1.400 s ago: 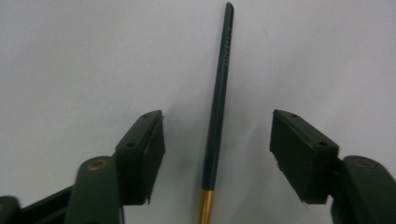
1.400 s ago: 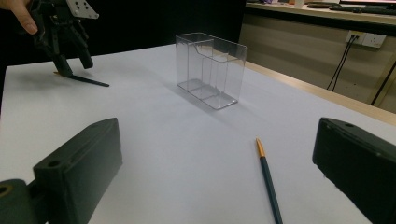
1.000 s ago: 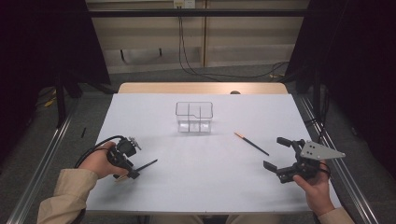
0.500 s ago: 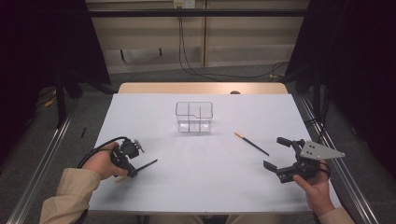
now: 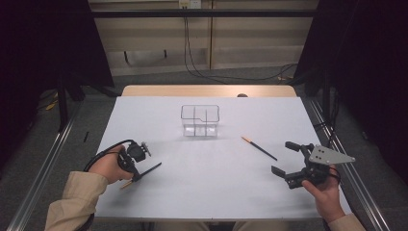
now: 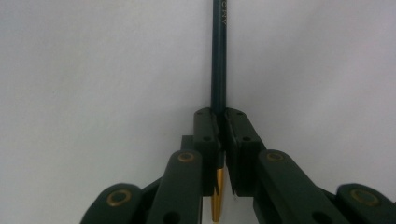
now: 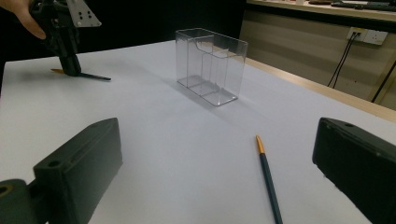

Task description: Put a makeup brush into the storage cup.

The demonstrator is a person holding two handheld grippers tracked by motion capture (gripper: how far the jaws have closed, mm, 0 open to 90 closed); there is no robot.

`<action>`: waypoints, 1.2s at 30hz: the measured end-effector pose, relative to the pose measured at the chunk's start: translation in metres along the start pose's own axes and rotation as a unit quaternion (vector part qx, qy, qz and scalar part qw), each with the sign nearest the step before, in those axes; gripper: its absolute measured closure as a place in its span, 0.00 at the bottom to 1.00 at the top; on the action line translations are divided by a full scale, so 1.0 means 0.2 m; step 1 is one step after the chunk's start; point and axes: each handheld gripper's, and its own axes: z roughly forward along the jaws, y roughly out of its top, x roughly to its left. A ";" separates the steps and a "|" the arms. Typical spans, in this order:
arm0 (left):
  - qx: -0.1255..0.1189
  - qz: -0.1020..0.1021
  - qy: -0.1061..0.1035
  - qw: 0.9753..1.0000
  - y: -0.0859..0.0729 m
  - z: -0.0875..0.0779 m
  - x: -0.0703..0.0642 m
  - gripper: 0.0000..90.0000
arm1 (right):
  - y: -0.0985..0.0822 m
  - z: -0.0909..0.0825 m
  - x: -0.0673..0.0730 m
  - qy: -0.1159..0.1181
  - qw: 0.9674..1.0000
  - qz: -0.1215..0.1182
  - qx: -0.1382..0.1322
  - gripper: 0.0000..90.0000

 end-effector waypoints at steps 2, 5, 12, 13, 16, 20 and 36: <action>-0.007 -0.004 0.007 1.000 0.01 -0.01 -0.01 0.93 | 0.00 0.00 0.00 0.001 1.000 0.000 0.001 0.01; -0.012 0.001 0.002 1.000 0.04 -0.03 -0.01 0.93 | 0.00 0.01 0.00 0.003 1.000 -0.001 0.003 0.01; -0.025 0.021 -0.007 0.999 0.14 -0.08 -0.04 0.93 | 0.00 0.01 0.00 0.006 1.000 -0.006 0.008 0.01; -0.027 0.023 -0.004 0.999 0.15 -0.08 -0.04 0.93 | 0.00 0.01 0.00 0.006 1.000 -0.006 0.009 0.01; -0.036 0.029 0.004 0.999 0.19 -0.09 -0.06 0.93 | 0.00 0.02 0.00 0.008 1.000 -0.006 0.012 0.01; -0.040 0.041 0.002 0.998 0.25 -0.09 -0.07 0.93 | 0.00 0.02 0.00 0.008 1.000 -0.009 0.014 0.01; -0.049 0.093 -0.016 0.994 0.45 -0.15 -0.18 0.93 | 0.01 0.06 0.01 0.026 0.999 -0.005 0.028 0.01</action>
